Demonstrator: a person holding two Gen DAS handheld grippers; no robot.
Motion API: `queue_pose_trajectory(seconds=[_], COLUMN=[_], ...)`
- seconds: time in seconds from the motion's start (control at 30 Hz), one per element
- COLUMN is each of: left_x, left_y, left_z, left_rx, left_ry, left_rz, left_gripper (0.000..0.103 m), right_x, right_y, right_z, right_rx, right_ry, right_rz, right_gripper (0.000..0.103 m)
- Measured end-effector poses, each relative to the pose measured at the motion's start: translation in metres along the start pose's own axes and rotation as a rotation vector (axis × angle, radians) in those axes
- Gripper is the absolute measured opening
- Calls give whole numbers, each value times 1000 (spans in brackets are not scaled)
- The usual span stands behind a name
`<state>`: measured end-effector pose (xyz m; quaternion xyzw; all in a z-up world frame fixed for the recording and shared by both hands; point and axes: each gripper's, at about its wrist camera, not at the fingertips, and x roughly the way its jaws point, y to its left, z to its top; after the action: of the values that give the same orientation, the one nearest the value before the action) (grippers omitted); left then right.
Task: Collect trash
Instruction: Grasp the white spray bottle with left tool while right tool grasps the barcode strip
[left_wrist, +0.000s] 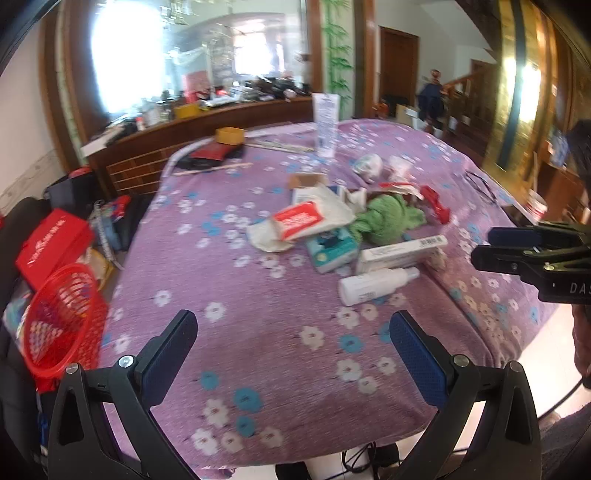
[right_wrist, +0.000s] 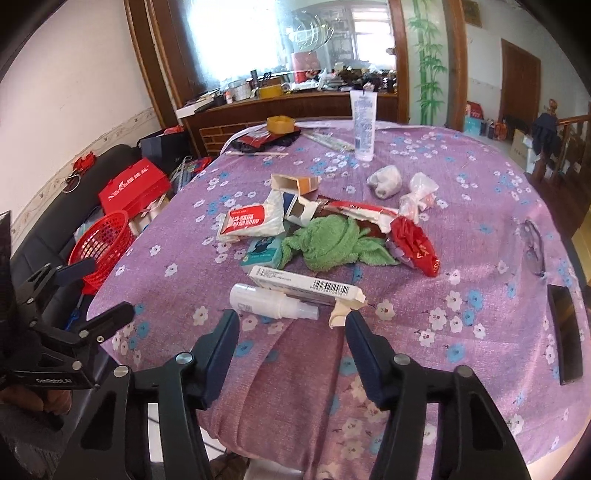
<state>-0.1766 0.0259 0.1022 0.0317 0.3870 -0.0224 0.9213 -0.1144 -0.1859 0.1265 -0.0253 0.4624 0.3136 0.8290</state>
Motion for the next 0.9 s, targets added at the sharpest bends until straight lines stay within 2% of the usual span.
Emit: queue_pose_trajectory(seconds=[0.03,0.3,0.37,0.6,0.7,0.77,0.83,0.9], left_x=[3,21,22,33,42,47,53,59], left_y=[-2,-18,-20,-19,-20,-21,-26,-32], left_z=[1,6,7,10,14,18,25,30], left_rx=[8,110,138,216,232,231,237,259], left_ry=[8,57,64,107,118,135,150,157], left_rz=[-15,-125,-140,-212,-207,-215,-255,-257], left_gripper=[103,103,103,103,102,99,98,98], right_x=[2,45,64,111,115,112,110,100], right_y=[-2,-9,-9,-6,-5,-4,-8,-16], right_z=[2,35,44,55,53,51,50,48], right_rx=[-18,-279,-336,-493,-494,-485,-423,-344], right_ry=[12,160,205,342,355,349,341,315], right_rz=[11,96,95,112,106,71,65,60], right_gripper=[56,56,46,32,29,23,15,14])
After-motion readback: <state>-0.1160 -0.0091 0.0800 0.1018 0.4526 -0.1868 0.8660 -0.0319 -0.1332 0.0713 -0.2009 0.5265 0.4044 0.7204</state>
